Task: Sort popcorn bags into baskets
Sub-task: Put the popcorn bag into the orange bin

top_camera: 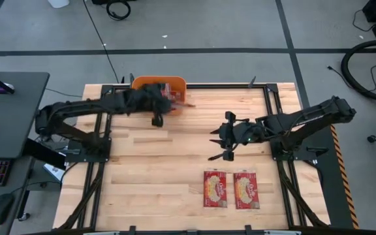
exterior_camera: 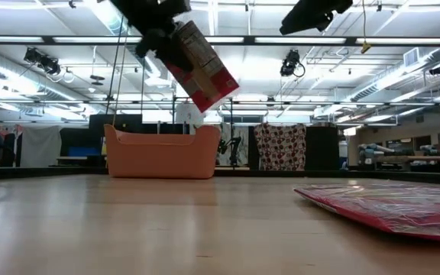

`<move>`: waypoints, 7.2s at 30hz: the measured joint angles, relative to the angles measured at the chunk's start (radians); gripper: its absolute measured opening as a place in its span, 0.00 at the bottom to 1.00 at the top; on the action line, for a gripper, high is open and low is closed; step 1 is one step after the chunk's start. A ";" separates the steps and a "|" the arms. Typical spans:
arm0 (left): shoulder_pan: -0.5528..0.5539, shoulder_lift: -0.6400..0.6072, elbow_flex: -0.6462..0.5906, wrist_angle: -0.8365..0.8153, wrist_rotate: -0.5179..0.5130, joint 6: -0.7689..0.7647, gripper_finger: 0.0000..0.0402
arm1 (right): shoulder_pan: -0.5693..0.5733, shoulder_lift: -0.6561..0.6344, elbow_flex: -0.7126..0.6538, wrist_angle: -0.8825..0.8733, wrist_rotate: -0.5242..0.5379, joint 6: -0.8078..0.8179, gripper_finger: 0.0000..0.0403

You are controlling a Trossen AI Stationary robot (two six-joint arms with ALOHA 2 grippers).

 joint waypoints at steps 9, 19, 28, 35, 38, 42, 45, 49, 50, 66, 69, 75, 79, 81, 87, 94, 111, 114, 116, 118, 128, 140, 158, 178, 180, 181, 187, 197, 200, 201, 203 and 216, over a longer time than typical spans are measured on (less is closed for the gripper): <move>0.346 0.011 -0.004 0.059 0.327 0.045 0.08 | 0.109 0.018 -0.001 -0.043 0.147 0.105 0.33; 0.562 0.015 -0.208 0.231 0.382 0.087 0.08 | 0.205 0.018 -0.004 -0.045 0.239 0.236 0.33; 0.624 0.014 -0.334 0.362 0.298 0.276 0.21 | 0.222 0.019 -0.070 -0.047 0.263 0.355 0.33; 0.589 0.014 -0.339 0.229 0.215 0.329 0.53 | 0.222 0.019 -0.145 -0.046 0.243 0.424 0.33; 0.536 0.014 -0.339 0.217 0.046 0.308 0.62 | 0.222 0.019 -0.170 -0.046 0.176 0.464 0.33; 0.454 0.005 -0.339 0.206 -0.153 0.307 0.65 | 0.222 0.019 -0.188 -0.047 0.087 0.499 0.33; 0.396 0.001 -0.339 0.188 -0.174 0.257 0.65 | 0.222 0.019 -0.192 -0.047 0.071 0.506 0.33; 0.323 -0.006 -0.338 0.185 -0.186 0.216 0.63 | 0.222 0.019 -0.192 -0.047 0.069 0.503 0.33; 0.308 -0.013 -0.338 0.184 -0.200 0.204 0.62 | 0.222 0.019 -0.192 -0.047 0.062 0.501 0.33; -0.041 -0.066 -0.240 0.093 0.113 -0.253 0.54 | 0.259 0.346 -0.192 -0.012 -0.202 0.355 0.33; -0.101 -0.066 -0.240 0.072 0.143 -0.345 0.54 | 0.268 0.415 -0.188 0.027 -0.200 0.332 0.33; -0.206 -0.065 -0.240 0.068 0.143 -0.426 0.54 | 0.200 0.526 -0.171 0.190 -0.032 0.209 0.33; -0.256 -0.065 -0.240 0.071 0.143 -0.427 0.54 | 0.073 0.587 -0.172 0.404 0.053 0.040 0.33; -0.279 -0.062 -0.240 0.072 0.143 -0.427 0.54 | 0.007 0.607 -0.165 0.493 0.122 -0.036 0.33; -0.340 -0.019 -0.239 0.086 0.143 -0.438 0.54 | -0.086 0.529 -0.104 0.544 0.250 -0.187 0.32; -0.365 0.067 -0.240 0.132 0.132 -0.452 0.54 | -0.025 0.450 -0.103 0.454 0.153 -0.223 0.31; -0.375 0.110 -0.148 -0.027 -0.153 -0.441 0.54 | 0.015 0.635 -0.156 0.511 0.178 -0.253 0.40; -0.378 0.101 -0.111 -0.052 -0.154 -0.445 0.54 | 0.005 0.675 -0.154 0.542 0.225 -0.272 0.42; -0.382 0.088 -0.097 -0.094 -0.154 -0.448 0.54 | 0.000 0.691 -0.153 0.551 0.252 -0.275 0.42; -0.388 0.086 -0.087 -0.086 -0.154 -0.452 0.54 | -0.011 0.696 -0.151 0.555 0.254 -0.277 0.42; -0.446 0.078 -0.088 -0.120 -0.151 -0.443 0.54 | -0.081 0.694 -0.152 0.545 0.162 -0.333 0.27; -0.522 -0.017 -0.012 -0.269 -0.171 -0.455 0.54 | -0.101 0.602 -0.161 0.508 0.133 -0.394 0.02; -0.493 -0.129 -0.015 -0.271 -0.245 -0.571 0.54 | -0.175 0.213 -0.152 0.518 0.150 -0.574 0.00; -0.492 -0.146 -0.014 -0.047 -0.281 -0.607 0.54 | -0.470 0.575 0.243 0.771 -0.147 -0.840 0.01; -0.493 -0.146 -0.014 -0.051 -0.316 -0.620 0.54 | -0.504 0.649 0.313 0.767 -0.195 -0.847 0.01; -0.492 -0.146 -0.014 -0.055 -0.332 -0.629 0.54 | -0.518 0.690 0.350 0.771 -0.217 -0.846 0.01; -0.492 -0.146 -0.014 -0.091 -0.350 -0.637 0.54 | -0.561 0.883 0.520 0.619 -0.300 -0.797 0.06; -0.492 -0.145 -0.014 -0.155 -0.365 -0.661 0.54 | -0.550 0.860 0.626 0.259 -0.296 -0.691 0.31; -0.490 -0.145 -0.014 -0.174 -0.364 -0.671 0.54 | -0.523 0.783 0.632 0.167 -0.297 -0.649 0.33; -0.488 -0.145 -0.014 -0.181 -0.364 -0.681 0.54 | -0.510 0.765 0.632 0.126 -0.304 -0.637 0.34; -0.486 -0.145 -0.014 -0.190 -0.364 -0.692 0.54 | -0.480 0.742 0.631 0.030 -0.328 -0.615 0.34; -0.486 -0.145 -0.014 -0.401 -0.357 -0.783 0.54 | -0.230 0.708 0.539 -0.405 -0.248 -0.407 0.33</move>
